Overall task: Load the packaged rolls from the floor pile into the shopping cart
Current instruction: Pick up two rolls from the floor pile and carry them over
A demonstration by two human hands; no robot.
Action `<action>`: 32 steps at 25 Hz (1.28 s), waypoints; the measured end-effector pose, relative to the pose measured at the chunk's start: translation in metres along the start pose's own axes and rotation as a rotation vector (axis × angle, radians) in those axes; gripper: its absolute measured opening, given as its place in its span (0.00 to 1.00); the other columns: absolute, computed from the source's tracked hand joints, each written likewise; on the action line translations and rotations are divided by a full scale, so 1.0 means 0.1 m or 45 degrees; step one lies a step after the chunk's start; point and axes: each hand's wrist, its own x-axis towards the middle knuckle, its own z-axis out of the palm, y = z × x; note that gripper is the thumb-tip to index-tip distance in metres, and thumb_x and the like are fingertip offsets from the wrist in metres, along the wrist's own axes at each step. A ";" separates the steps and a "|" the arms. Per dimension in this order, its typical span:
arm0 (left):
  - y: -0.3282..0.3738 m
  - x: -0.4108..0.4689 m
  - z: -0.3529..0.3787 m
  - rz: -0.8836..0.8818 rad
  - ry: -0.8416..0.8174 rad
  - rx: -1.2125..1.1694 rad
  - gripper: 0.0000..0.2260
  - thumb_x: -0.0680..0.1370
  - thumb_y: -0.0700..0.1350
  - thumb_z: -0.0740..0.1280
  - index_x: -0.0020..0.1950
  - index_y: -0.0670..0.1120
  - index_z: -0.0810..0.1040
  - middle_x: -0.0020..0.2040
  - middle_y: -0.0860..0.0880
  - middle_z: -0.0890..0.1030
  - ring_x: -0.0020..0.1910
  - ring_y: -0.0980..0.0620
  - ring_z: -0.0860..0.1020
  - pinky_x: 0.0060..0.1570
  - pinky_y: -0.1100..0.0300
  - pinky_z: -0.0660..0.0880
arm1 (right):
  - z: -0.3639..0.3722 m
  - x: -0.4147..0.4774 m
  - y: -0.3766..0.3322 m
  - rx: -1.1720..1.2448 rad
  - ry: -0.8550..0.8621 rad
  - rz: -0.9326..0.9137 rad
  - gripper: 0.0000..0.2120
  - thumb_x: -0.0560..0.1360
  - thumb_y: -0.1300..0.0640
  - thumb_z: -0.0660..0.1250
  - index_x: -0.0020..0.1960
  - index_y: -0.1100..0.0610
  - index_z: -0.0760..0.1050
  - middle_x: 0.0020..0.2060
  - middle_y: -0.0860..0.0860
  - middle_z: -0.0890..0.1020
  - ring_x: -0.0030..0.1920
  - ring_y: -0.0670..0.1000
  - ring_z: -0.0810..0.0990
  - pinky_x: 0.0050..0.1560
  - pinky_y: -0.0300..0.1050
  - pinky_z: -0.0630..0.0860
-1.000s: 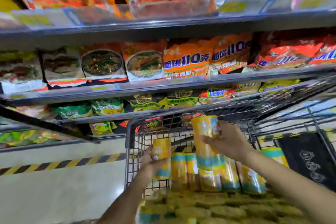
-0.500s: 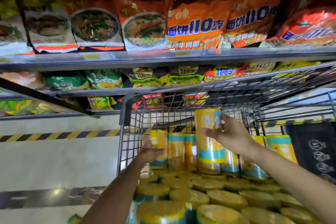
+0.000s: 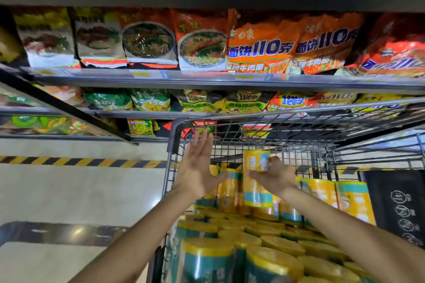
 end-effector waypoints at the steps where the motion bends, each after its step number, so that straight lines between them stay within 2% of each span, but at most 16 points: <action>1: 0.02 -0.03 -0.09 0.014 0.041 0.052 0.45 0.75 0.66 0.59 0.73 0.47 0.31 0.75 0.50 0.32 0.73 0.52 0.30 0.74 0.56 0.35 | 0.05 0.00 0.00 -0.058 0.014 -0.004 0.36 0.69 0.38 0.71 0.66 0.61 0.66 0.57 0.57 0.78 0.56 0.57 0.78 0.45 0.45 0.75; 4: -0.03 -0.12 -0.21 0.078 0.147 0.159 0.44 0.75 0.68 0.56 0.72 0.47 0.30 0.74 0.48 0.30 0.73 0.49 0.29 0.74 0.54 0.34 | 0.25 0.05 0.01 -0.124 -0.009 0.026 0.40 0.70 0.37 0.69 0.69 0.62 0.61 0.55 0.56 0.78 0.53 0.57 0.79 0.39 0.45 0.74; 5: -0.08 -0.15 -0.21 0.136 0.228 0.223 0.44 0.74 0.69 0.54 0.75 0.46 0.34 0.76 0.46 0.35 0.75 0.47 0.34 0.75 0.52 0.39 | 0.31 0.08 0.01 -0.127 0.001 0.058 0.41 0.69 0.36 0.69 0.69 0.62 0.61 0.53 0.55 0.79 0.50 0.56 0.80 0.37 0.44 0.72; 7: -0.18 -0.20 -0.14 0.209 0.356 0.190 0.43 0.74 0.69 0.53 0.77 0.40 0.48 0.77 0.41 0.50 0.77 0.43 0.47 0.74 0.46 0.50 | 0.42 0.13 0.00 -0.152 0.077 0.098 0.38 0.67 0.35 0.71 0.65 0.61 0.67 0.44 0.52 0.78 0.42 0.52 0.78 0.31 0.40 0.69; 8: -0.23 -0.22 -0.11 0.228 0.361 0.155 0.42 0.75 0.69 0.52 0.76 0.38 0.52 0.77 0.40 0.53 0.76 0.42 0.51 0.73 0.44 0.53 | 0.47 0.13 -0.01 -0.166 0.116 0.111 0.36 0.66 0.34 0.71 0.61 0.60 0.70 0.41 0.50 0.76 0.40 0.51 0.76 0.29 0.39 0.68; 10: -0.30 -0.29 -0.06 0.235 0.336 0.168 0.43 0.75 0.70 0.49 0.76 0.37 0.54 0.77 0.40 0.54 0.76 0.43 0.51 0.73 0.45 0.52 | 0.59 0.12 -0.02 -0.165 0.126 0.130 0.34 0.64 0.34 0.72 0.58 0.59 0.72 0.42 0.50 0.77 0.40 0.50 0.76 0.32 0.40 0.68; 13: -0.33 -0.34 -0.06 0.213 0.330 0.238 0.42 0.76 0.69 0.49 0.76 0.38 0.55 0.77 0.42 0.54 0.76 0.46 0.50 0.72 0.50 0.47 | 0.76 0.07 0.01 -0.100 0.066 0.193 0.31 0.66 0.37 0.73 0.56 0.59 0.74 0.42 0.51 0.80 0.41 0.51 0.77 0.34 0.42 0.69; 16: -0.40 -0.34 -0.03 0.210 0.311 0.240 0.41 0.75 0.67 0.53 0.77 0.38 0.54 0.77 0.43 0.54 0.76 0.46 0.50 0.72 0.49 0.46 | 0.81 0.09 0.00 -0.129 0.053 0.219 0.23 0.68 0.39 0.73 0.45 0.58 0.72 0.37 0.51 0.75 0.40 0.50 0.73 0.34 0.42 0.69; 19: -0.41 -0.34 -0.04 0.199 0.294 0.200 0.41 0.75 0.66 0.55 0.77 0.38 0.52 0.77 0.42 0.53 0.76 0.45 0.50 0.72 0.48 0.45 | 0.70 0.07 -0.06 -0.220 -0.038 0.185 0.20 0.71 0.42 0.71 0.39 0.57 0.69 0.38 0.51 0.77 0.37 0.50 0.74 0.26 0.40 0.65; 21: -0.36 -0.33 -0.11 0.174 0.266 0.275 0.41 0.76 0.66 0.53 0.77 0.41 0.42 0.77 0.43 0.42 0.76 0.46 0.43 0.74 0.48 0.41 | 0.57 0.04 -0.09 -0.380 -0.168 0.081 0.16 0.73 0.45 0.69 0.41 0.57 0.70 0.39 0.51 0.78 0.36 0.49 0.74 0.25 0.38 0.65; 23: -0.33 -0.36 -0.18 0.105 0.188 0.358 0.41 0.78 0.66 0.50 0.72 0.45 0.27 0.72 0.48 0.28 0.73 0.50 0.31 0.74 0.50 0.35 | 0.35 -0.04 -0.11 -0.487 -0.227 -0.071 0.18 0.74 0.45 0.67 0.55 0.58 0.71 0.48 0.54 0.80 0.44 0.52 0.77 0.33 0.40 0.70; 25: -0.28 -0.39 -0.24 0.083 0.177 0.319 0.41 0.77 0.67 0.51 0.70 0.47 0.25 0.72 0.50 0.28 0.73 0.51 0.30 0.72 0.51 0.33 | 0.09 -0.14 -0.12 -0.566 -0.187 -0.206 0.32 0.75 0.42 0.64 0.72 0.57 0.61 0.55 0.56 0.79 0.55 0.56 0.77 0.42 0.44 0.74; 26: -0.25 -0.41 -0.29 0.087 0.215 0.286 0.41 0.77 0.67 0.52 0.71 0.48 0.27 0.74 0.50 0.30 0.74 0.51 0.31 0.72 0.52 0.34 | -0.05 -0.21 -0.14 -0.625 -0.142 -0.262 0.34 0.76 0.40 0.63 0.75 0.55 0.57 0.59 0.57 0.77 0.63 0.57 0.73 0.49 0.47 0.74; 28: -0.19 -0.45 -0.42 0.052 0.228 0.255 0.44 0.76 0.67 0.56 0.75 0.48 0.31 0.77 0.49 0.35 0.76 0.49 0.35 0.72 0.50 0.36 | -0.30 -0.41 -0.18 -0.749 -0.034 -0.349 0.36 0.76 0.38 0.61 0.77 0.53 0.53 0.70 0.58 0.69 0.74 0.58 0.60 0.66 0.50 0.66; 30: -0.12 -0.49 -0.55 0.021 0.228 0.284 0.44 0.75 0.67 0.57 0.77 0.48 0.35 0.78 0.48 0.38 0.76 0.47 0.38 0.73 0.48 0.38 | -0.50 -0.64 -0.23 -0.828 0.115 -0.436 0.38 0.76 0.37 0.60 0.77 0.54 0.51 0.73 0.57 0.65 0.76 0.59 0.55 0.71 0.53 0.58; 32: -0.03 -0.60 -0.70 0.055 0.275 0.307 0.44 0.74 0.69 0.58 0.78 0.47 0.39 0.78 0.48 0.41 0.77 0.46 0.41 0.74 0.47 0.41 | -0.64 -0.90 -0.29 -0.849 0.252 -0.473 0.40 0.75 0.36 0.59 0.77 0.55 0.50 0.74 0.56 0.62 0.76 0.59 0.55 0.73 0.54 0.55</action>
